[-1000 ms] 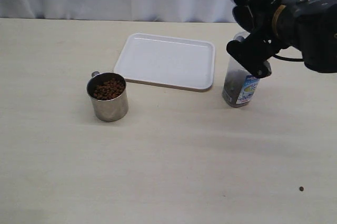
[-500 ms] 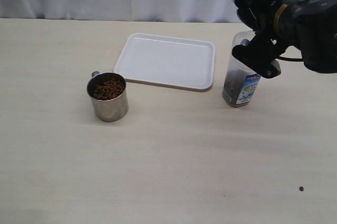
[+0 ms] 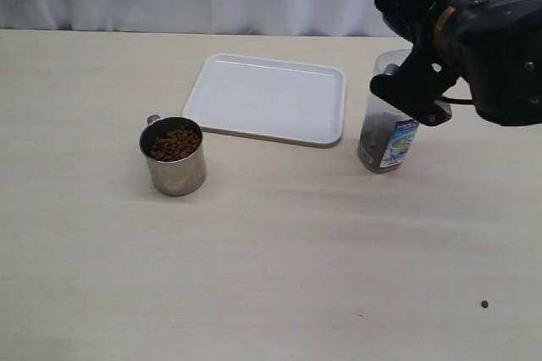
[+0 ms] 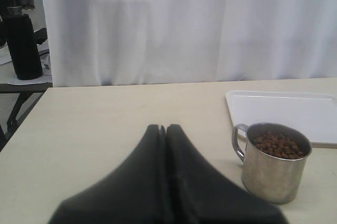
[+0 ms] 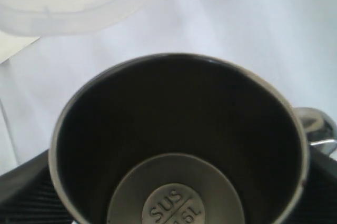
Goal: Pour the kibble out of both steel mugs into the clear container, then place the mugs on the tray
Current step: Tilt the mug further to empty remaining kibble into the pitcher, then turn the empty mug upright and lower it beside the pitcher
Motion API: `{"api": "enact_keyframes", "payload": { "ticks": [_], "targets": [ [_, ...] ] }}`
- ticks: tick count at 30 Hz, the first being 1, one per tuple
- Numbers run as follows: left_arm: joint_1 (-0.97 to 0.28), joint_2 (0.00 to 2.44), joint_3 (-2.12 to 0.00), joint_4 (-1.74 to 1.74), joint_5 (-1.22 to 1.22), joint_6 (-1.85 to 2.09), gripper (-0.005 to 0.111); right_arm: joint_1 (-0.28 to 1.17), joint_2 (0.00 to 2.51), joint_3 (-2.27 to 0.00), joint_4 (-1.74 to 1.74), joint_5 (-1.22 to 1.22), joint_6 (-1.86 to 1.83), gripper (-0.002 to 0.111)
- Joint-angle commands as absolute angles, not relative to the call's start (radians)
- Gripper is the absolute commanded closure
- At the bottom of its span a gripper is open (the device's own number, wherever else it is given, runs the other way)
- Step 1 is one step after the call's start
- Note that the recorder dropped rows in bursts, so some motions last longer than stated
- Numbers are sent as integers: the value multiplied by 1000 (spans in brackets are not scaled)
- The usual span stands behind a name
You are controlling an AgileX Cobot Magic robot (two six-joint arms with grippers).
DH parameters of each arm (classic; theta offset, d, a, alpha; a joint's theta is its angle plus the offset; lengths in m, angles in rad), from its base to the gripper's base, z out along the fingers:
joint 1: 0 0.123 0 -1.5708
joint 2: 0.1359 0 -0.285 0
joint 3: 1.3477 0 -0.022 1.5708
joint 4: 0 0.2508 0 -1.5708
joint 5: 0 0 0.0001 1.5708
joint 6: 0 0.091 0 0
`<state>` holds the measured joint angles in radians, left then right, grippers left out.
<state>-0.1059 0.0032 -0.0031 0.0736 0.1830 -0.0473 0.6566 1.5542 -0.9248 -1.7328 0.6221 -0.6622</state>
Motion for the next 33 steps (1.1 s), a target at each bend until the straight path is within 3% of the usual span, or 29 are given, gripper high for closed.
{"api": "enact_keyframes", "payload": {
  "ticks": [1,9,15,26,33],
  "targets": [
    [-111,0,0,70,180,-50,107,674,1553,-928,-1744,678,-665,104],
    [-111,0,0,77,185,-50,107,678,1558,-928,-1738,728,-608,104],
    [-111,0,0,77,182,-50,107,675,1558,-928,-1688,728,-358,104],
    [-111,0,0,77,182,-50,107,663,1542,-1053,-1220,699,-519,104],
    [-111,0,0,77,182,-50,107,441,1441,-1102,-696,497,-590,104]
  ]
}}
